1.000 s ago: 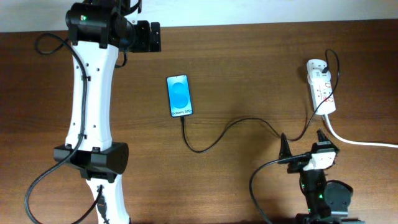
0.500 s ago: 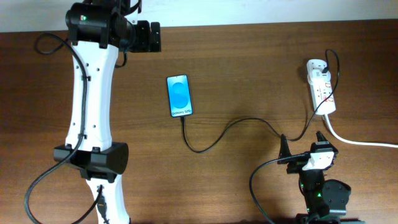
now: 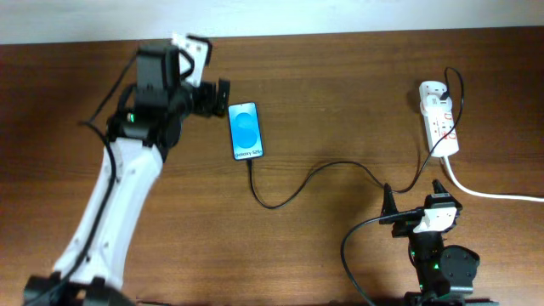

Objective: Plug charger to phone and switch on socket

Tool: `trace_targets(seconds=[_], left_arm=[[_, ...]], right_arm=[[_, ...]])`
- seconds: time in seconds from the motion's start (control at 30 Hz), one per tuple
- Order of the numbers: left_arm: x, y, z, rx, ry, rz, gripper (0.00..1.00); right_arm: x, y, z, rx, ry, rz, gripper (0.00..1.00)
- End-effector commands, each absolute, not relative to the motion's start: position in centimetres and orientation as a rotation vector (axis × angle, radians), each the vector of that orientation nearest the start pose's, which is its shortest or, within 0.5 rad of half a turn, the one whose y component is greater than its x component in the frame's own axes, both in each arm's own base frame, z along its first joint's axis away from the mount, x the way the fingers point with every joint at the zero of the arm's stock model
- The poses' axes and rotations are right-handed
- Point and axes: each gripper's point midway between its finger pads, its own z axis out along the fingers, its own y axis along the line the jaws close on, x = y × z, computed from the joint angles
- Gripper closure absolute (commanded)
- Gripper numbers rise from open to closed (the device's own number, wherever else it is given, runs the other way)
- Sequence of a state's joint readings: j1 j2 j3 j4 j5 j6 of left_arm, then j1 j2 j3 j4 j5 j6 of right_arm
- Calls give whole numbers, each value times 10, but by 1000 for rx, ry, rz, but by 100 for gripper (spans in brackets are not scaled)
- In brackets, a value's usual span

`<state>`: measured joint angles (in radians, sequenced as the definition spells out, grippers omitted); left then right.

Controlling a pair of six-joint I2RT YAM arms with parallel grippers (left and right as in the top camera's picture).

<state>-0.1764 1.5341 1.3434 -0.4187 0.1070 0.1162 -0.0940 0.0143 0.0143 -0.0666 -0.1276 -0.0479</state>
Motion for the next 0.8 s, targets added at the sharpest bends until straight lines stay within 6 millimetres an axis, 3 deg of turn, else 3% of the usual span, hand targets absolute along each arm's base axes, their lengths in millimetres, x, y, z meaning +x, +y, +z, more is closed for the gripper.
trace_targets(seconds=[0.0, 0.23, 0.37, 0.6, 0.77], left_arm=[[415, -93, 250, 441, 2014, -108, 1], [309, -51, 215, 297, 1701, 28, 0], [270, -35, 203, 242, 1547, 53, 0], [251, -32, 194, 229, 1487, 57, 0], [244, -31, 157, 254, 1629, 56, 1]], right_arm=[[246, -1, 159, -51, 1634, 4, 2], [246, -1, 159, -51, 1634, 4, 1], [246, -1, 159, -51, 1634, 4, 2], [246, -1, 159, -51, 1634, 4, 1], [246, -1, 159, -51, 1634, 4, 2]])
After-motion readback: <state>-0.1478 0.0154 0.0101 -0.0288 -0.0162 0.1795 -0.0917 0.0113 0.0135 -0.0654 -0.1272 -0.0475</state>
